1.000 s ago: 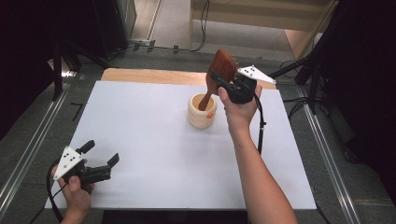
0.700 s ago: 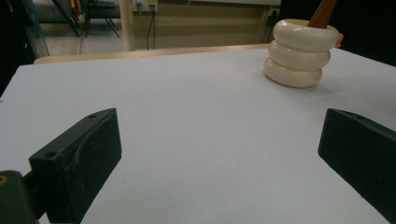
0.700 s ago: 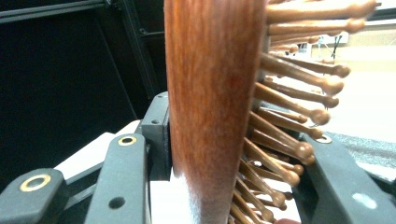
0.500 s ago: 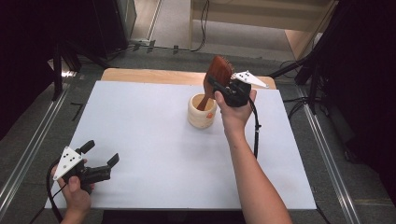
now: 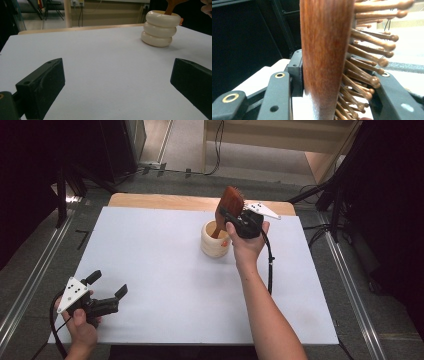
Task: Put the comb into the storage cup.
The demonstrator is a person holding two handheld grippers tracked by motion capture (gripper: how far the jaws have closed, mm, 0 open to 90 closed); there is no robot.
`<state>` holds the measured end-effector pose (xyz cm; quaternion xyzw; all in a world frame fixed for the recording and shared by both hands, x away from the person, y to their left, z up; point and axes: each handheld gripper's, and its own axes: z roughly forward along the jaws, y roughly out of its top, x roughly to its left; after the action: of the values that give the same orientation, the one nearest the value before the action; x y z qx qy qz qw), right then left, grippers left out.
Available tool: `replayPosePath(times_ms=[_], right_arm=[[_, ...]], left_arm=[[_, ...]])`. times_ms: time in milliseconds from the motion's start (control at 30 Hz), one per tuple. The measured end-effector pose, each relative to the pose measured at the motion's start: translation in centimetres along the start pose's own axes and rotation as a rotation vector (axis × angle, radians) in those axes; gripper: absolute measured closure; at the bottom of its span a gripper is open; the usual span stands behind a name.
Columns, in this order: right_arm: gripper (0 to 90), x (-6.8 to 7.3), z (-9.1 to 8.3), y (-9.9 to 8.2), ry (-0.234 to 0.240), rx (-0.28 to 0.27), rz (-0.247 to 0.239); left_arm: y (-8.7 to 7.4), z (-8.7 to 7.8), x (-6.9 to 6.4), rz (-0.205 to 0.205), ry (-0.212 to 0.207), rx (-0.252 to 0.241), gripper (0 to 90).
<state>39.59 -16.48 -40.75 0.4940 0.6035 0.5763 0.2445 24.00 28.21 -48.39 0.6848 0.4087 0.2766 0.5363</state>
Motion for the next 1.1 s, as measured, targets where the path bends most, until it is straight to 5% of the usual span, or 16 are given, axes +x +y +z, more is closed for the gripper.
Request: replayPosePath(times_ms=[567, 1100], right_arm=[[51.9, -0.6, 1.1, -1.8, -0.012, 0.024, 0.064], [48.8, -2.9, 0.8, -2.9, -0.026, 0.001, 0.209]], left_arm=[[0.0, 0.0, 0.0, 0.004, 0.001, -0.004, 0.2], [0.0, 0.0, -0.1, 0.005, 0.004, -0.001, 0.2]])
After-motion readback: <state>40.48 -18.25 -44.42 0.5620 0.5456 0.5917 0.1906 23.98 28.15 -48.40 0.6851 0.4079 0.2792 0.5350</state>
